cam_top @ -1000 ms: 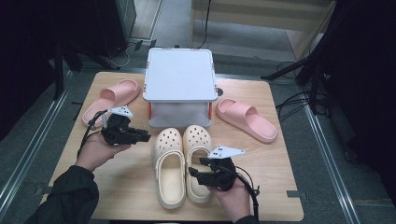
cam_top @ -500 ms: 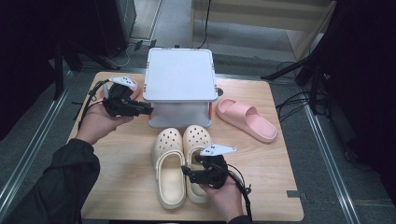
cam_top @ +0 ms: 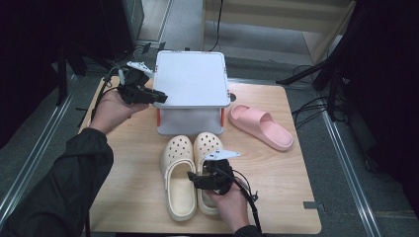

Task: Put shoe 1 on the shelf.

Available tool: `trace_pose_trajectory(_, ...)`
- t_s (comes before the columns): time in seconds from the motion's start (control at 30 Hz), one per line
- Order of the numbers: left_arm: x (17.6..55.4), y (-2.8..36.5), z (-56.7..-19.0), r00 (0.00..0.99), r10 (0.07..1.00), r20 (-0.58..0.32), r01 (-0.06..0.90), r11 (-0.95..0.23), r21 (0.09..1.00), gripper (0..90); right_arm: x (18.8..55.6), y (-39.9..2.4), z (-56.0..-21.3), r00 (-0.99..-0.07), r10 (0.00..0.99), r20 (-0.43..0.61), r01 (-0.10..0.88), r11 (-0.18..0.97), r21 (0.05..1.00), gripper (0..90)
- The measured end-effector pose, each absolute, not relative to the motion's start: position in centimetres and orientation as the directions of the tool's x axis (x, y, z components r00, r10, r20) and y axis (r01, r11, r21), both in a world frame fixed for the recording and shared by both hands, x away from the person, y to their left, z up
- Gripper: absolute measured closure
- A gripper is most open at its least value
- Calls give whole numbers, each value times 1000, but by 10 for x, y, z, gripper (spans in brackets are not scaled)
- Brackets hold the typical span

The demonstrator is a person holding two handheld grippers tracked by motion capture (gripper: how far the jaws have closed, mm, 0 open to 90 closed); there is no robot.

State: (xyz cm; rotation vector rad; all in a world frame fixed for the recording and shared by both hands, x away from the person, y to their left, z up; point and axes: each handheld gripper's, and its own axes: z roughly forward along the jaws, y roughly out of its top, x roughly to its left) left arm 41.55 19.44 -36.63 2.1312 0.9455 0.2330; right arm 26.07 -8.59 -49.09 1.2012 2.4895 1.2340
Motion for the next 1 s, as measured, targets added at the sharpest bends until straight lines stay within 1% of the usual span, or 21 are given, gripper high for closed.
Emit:
trace_pose_trajectory(0.1, 420, 192, -369, 706, 696, -133, 554, -425, 715, 764, 263, -80, -494, -675, 702, 228, 612, 359, 705, 356)
trace_pose_trajectory(0.3, 426, 189, -371, 712, 693, -114, 550, -449, 704, 769, 264, -70, -498, -667, 729, 156, 591, 389, 707, 373)
trace_pose_trajectory(0.4, 429, 189, -373, 710, 690, -140, 561, -435, 705, 763, 264, -70, -499, -669, 730, 141, 585, 400, 706, 394)
trace_pose_trajectory(0.5, 429, 189, -373, 714, 687, -131, 553, -440, 708, 765, 264, -71, -500, -669, 728, 149, 585, 393, 710, 429)
trace_pose_trajectory(0.6, 426, 186, -373, 727, 682, -78, 523, -476, 707, 768, 265, -73, -500, -662, 730, 169, 596, 376, 710, 460)
trace_pose_trajectory(0.63, 426, 185, -373, 728, 682, -75, 521, -478, 707, 768, 265, -74, -500, -660, 731, 176, 601, 372, 707, 467)
trace_pose_trajectory(0.77, 428, 186, -371, 713, 693, -112, 560, -465, 685, 788, 266, -76, -499, -653, 732, 193, 618, 368, 695, 513)
trace_pose_trajectory(0.83, 428, 184, -370, 717, 690, -96, 553, -479, 682, 807, 267, -77, -498, -649, 735, 198, 624, 365, 690, 559)
trace_pose_trajectory(0.9, 427, 184, -370, 717, 691, -92, 552, -482, 680, 811, 266, -78, -497, -643, 744, 180, 620, 369, 692, 616)
trace_pose_trajectory(0.93, 428, 184, -370, 717, 691, -94, 552, -480, 682, 814, 265, -78, -496, -636, 752, 171, 621, 368, 692, 636)
trace_pose_trajectory(1.0, 428, 185, -371, 716, 691, -98, 554, -477, 683, 819, 268, -81, -496, -628, 755, 189, 636, 358, 683, 649)
